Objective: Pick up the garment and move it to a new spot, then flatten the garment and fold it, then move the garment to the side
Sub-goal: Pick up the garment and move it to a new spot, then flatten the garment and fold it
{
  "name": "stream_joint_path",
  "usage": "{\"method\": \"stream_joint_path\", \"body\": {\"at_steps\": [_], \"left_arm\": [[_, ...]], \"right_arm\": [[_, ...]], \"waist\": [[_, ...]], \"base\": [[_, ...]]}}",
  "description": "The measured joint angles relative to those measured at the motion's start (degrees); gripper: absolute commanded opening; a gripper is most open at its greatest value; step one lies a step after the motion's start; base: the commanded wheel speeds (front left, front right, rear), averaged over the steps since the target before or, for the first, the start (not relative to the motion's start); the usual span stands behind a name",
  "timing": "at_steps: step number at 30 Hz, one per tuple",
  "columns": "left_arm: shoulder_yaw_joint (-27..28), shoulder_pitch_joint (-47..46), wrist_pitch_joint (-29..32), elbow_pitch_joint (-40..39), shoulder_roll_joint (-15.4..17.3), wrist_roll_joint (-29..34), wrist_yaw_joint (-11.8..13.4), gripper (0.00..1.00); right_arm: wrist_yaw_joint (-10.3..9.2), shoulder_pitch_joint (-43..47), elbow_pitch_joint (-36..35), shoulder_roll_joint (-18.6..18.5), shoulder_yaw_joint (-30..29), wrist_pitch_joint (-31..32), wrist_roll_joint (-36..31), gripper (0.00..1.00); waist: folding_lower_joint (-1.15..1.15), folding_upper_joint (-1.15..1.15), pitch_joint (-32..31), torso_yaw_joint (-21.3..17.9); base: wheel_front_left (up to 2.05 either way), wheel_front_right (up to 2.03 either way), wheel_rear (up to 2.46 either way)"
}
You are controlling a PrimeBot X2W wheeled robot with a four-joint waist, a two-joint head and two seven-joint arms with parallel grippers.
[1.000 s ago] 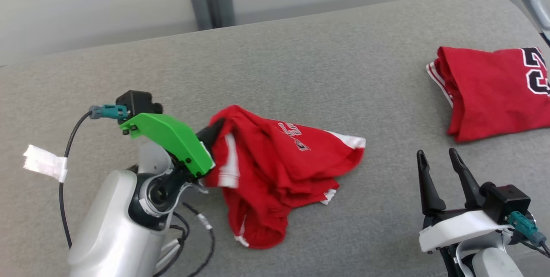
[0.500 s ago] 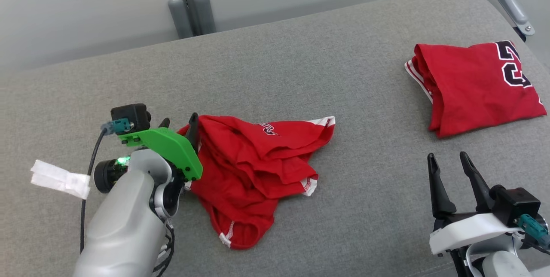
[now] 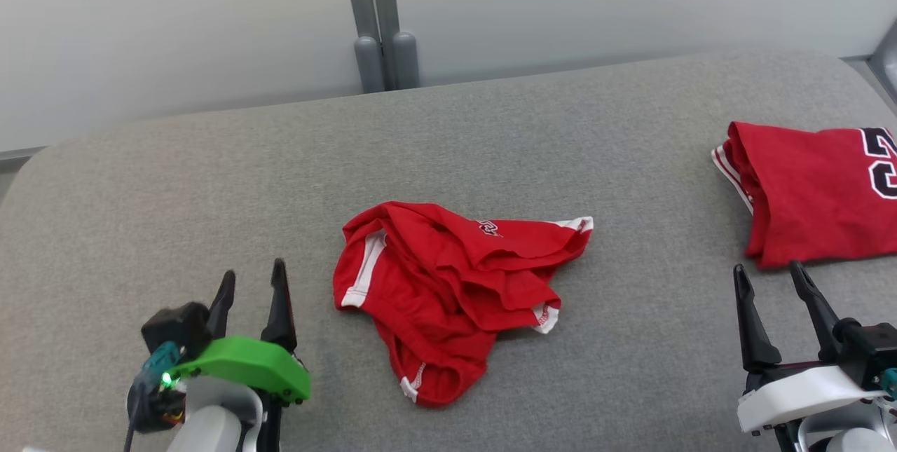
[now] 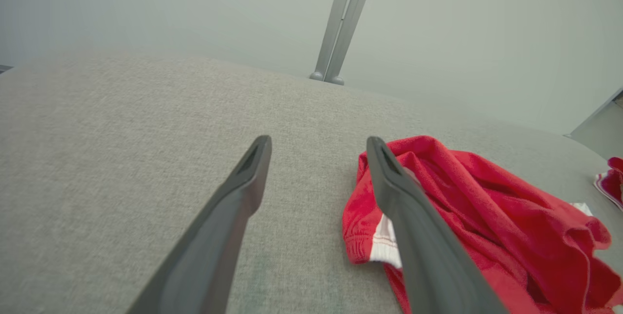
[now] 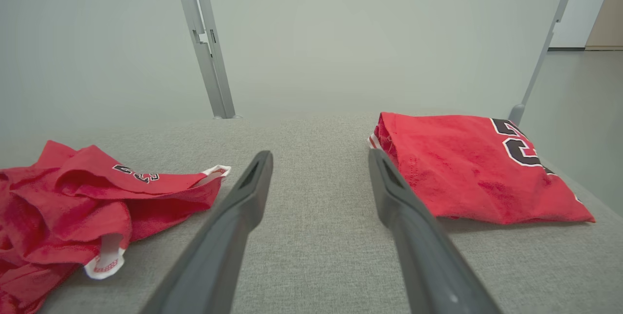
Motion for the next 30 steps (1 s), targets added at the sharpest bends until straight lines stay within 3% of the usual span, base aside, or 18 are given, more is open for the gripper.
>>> {"method": "stream_joint_path", "body": {"at_steps": [3,7,11,18,30], "left_arm": [[3.20,6.38,-0.19,-7.49,0.03,4.14,1.74,1.00],[6.79,14.97,-0.24,-13.99,-0.88,10.68,2.27,1.00],[10.16,21.78,-0.25,-18.15,-2.09,17.42,0.41,1.00],[15.29,27.55,-0.24,-21.40,-4.75,24.75,-6.25,1.00],[21.35,26.88,-0.24,-21.74,-7.68,28.55,-11.49,1.00]], "right_arm": [[0.00,0.60,-0.97,-0.44,-0.35,0.00,-0.09,1.00],[0.00,0.83,-1.27,-0.36,0.08,0.00,-0.29,1.00],[0.00,1.12,-1.27,0.52,0.20,0.00,-0.41,1.00],[0.00,3.36,0.16,0.89,1.80,0.00,-1.16,1.00],[0.00,4.12,0.32,1.74,2.67,0.00,-1.20,1.00]], "waist": [[0.00,0.00,-0.90,1.79],[0.00,0.00,-1.91,3.54],[0.00,0.00,-3.15,4.38],[0.00,0.00,-4.25,5.14],[0.00,0.00,-3.52,4.20]], "base": [[0.00,0.00,0.00],[0.00,0.00,0.00],[0.00,0.00,0.00],[0.00,0.00,0.00],[0.00,0.00,0.00]]}}
